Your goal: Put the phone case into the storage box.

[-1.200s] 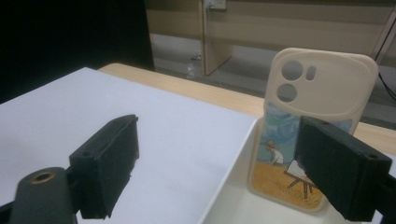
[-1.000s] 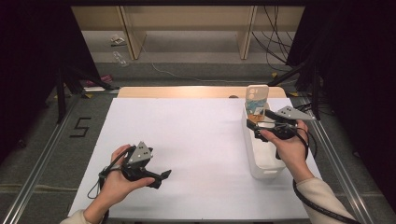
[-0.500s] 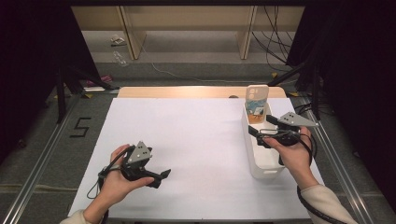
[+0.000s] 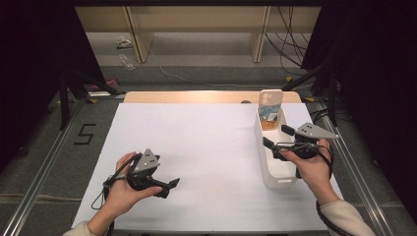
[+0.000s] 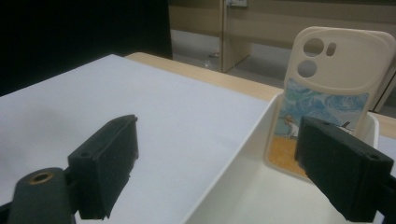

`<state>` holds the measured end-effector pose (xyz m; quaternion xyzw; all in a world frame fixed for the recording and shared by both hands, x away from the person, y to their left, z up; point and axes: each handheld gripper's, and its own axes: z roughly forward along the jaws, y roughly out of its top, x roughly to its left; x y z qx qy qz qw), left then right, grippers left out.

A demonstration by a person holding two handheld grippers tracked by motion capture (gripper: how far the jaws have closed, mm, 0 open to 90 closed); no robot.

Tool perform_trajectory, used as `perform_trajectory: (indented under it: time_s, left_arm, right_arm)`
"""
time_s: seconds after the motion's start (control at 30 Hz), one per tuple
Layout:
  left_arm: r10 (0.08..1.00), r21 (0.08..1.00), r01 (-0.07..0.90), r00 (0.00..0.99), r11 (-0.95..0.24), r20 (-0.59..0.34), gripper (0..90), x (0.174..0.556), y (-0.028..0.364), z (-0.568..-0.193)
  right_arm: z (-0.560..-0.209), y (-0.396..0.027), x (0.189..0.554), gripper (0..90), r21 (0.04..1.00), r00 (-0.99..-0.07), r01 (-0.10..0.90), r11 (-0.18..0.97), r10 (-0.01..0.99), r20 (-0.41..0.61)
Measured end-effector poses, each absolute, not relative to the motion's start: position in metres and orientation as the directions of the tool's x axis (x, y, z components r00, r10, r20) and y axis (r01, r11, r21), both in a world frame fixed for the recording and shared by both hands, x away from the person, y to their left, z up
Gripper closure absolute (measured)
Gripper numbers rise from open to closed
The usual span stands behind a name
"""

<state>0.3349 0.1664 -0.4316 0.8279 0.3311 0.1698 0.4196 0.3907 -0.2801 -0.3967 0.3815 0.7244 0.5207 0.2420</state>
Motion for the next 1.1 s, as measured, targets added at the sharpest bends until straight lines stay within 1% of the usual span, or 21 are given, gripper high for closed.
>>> perform_trajectory:
  time_s: [0.3, 0.7, 1.1]
  left_arm:
    - [0.692, 0.808, 0.405, 0.722, -0.427, 0.004, 0.0, 0.335, 0.166, -0.431]
    - [0.694, 0.809, 0.405, 0.72, -0.426, 0.005, 0.0, 0.335, 0.167, -0.431]
    - [0.697, 0.812, 0.404, 0.717, -0.422, 0.005, 0.0, 0.335, 0.167, -0.431]
  right_arm:
    - [-0.386, -0.279, 0.384, 13.8, 0.95, -0.604, 0.269, 0.16, 0.796, 0.037]
    - [-0.396, -0.286, 0.374, 13.9, 0.941, -0.607, 0.294, 0.168, 0.793, 0.048]
    - [-0.401, -0.291, 0.368, 14.4, 0.946, -0.626, 0.279, 0.163, 0.778, 0.05]
